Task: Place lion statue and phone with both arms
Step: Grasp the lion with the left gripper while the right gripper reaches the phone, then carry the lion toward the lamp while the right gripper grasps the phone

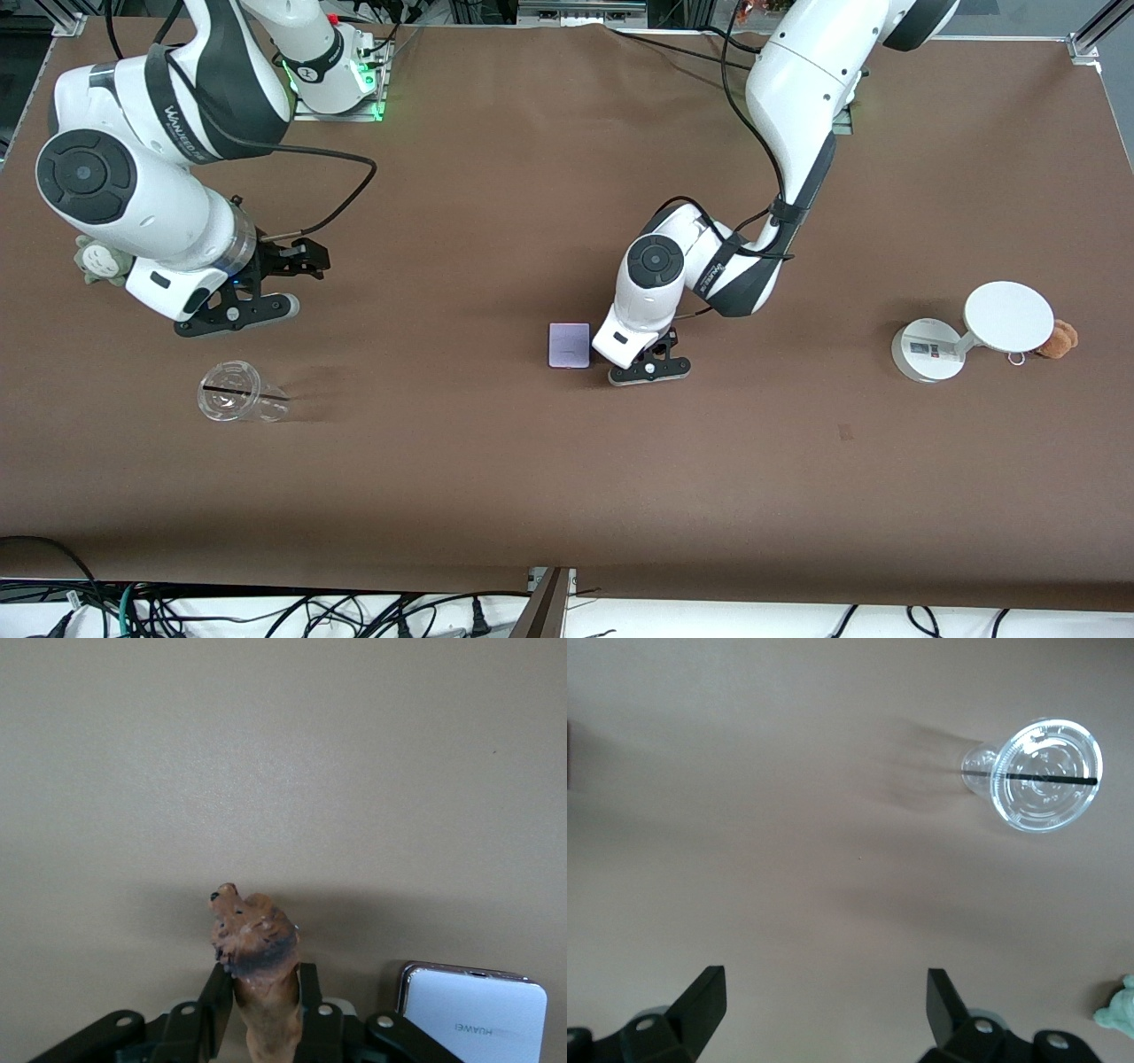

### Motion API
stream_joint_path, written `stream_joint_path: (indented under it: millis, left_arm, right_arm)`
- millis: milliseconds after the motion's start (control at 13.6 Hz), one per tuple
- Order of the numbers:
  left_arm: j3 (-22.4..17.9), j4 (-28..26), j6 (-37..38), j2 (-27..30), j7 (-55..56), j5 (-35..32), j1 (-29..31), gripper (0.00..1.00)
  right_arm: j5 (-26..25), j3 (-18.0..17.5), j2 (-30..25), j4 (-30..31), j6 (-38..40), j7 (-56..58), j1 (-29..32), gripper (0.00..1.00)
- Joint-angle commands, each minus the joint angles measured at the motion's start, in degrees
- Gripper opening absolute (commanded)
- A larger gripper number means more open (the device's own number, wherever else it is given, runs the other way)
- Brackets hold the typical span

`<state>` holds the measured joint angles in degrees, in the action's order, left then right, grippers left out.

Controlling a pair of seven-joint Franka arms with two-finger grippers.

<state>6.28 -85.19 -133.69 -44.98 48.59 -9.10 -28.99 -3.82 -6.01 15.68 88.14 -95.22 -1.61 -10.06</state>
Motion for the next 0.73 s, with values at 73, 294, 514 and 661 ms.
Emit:
stream_joint_path:
  millis: [73, 294, 514, 661]
  left_arm:
    - [-0.7, 1.4, 0.1, -0.5, 1.5, -2.0, -0.7, 0.0]
    - [-0.8, 1.4, 0.3, 1.1, -0.5, -2.0, 1.1, 0.0]
    - [-0.3, 0.6, 2.3, 5.1, -8.2, -1.8, 6.1, 0.0]
    - [0.0, 0.0, 3.7, 6.9, -12.5, -1.2, 9.2, 0.0]
  right_arm:
    - [-0.2, -0.1, 0.5, -1.4, 0.4, 0.9, -0.1, 1.0]
    - [2.7, -0.1, 0.8, -1.7, 0.4, -1.4, -0.4, 1.0]
    - [3.7, -0.2, 1.3, -2.3, 0.3, -8.4, -3.1, 1.0]
    - [3.8, -0.2, 3.2, -4.2, 0.1, -13.7, -6.0, 1.0]
